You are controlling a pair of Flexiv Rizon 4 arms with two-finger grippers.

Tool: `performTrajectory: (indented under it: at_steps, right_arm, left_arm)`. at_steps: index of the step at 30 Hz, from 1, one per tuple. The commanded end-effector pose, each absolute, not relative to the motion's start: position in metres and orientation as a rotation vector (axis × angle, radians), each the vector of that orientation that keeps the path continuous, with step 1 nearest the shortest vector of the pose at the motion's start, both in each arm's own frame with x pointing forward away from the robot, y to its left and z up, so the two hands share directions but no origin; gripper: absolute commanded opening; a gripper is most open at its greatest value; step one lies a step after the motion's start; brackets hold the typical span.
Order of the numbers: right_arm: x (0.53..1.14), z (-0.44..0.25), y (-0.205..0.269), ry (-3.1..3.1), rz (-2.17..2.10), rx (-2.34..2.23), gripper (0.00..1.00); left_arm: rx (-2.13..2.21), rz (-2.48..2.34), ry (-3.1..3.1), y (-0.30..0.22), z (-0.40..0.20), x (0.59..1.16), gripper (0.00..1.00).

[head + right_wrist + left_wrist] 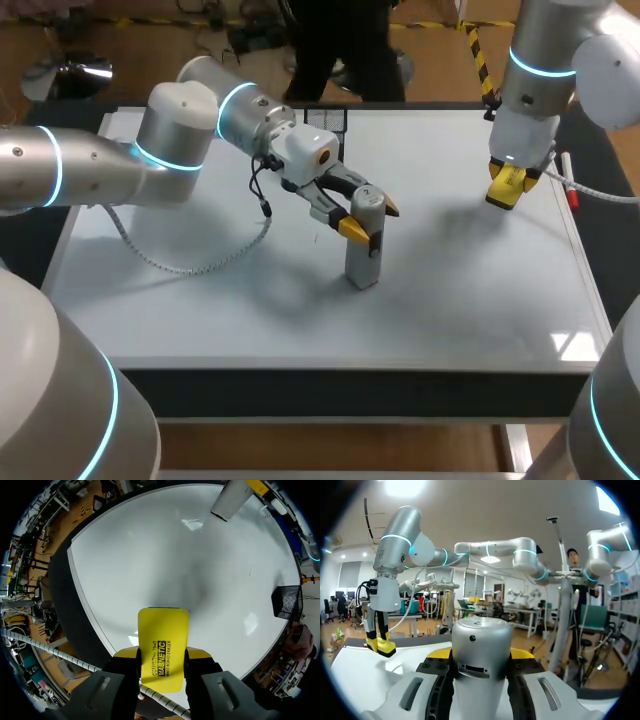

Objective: Pick up the inspection probe, press it on each red-marked spot on the whiteboard one by one, put down the probe, pick up the eraser, and wipe off all the red marks.

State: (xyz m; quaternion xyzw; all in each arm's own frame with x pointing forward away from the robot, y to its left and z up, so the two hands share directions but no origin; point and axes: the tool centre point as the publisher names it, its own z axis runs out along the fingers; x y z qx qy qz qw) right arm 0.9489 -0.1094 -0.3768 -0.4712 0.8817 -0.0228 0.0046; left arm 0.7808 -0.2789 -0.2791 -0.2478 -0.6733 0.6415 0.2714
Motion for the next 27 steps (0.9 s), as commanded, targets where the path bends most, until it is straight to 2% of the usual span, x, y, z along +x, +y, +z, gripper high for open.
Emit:
performTrajectory:
  at_steps: [1, 14, 27]
  right_arm:
    - [0.95, -0.376, -0.11, 2.763, -0.075, -1.479, 0.0]
    - [0.95, -0.376, -0.11, 2.763, -0.075, -1.479, 0.0]
    - [0.95, -0.376, -0.11, 2.763, -0.075, -1.479, 0.0]
  left_arm:
    - [-0.685, 1.717, -1.8, -0.282, -0.277, 0.781, 0.0]
    - [-0.735, 1.747, -1.765, -0.274, -0.248, 0.786, 0.0]
    - [-0.734, 1.806, -1.789, -0.222, -0.222, 0.818, 0.0]
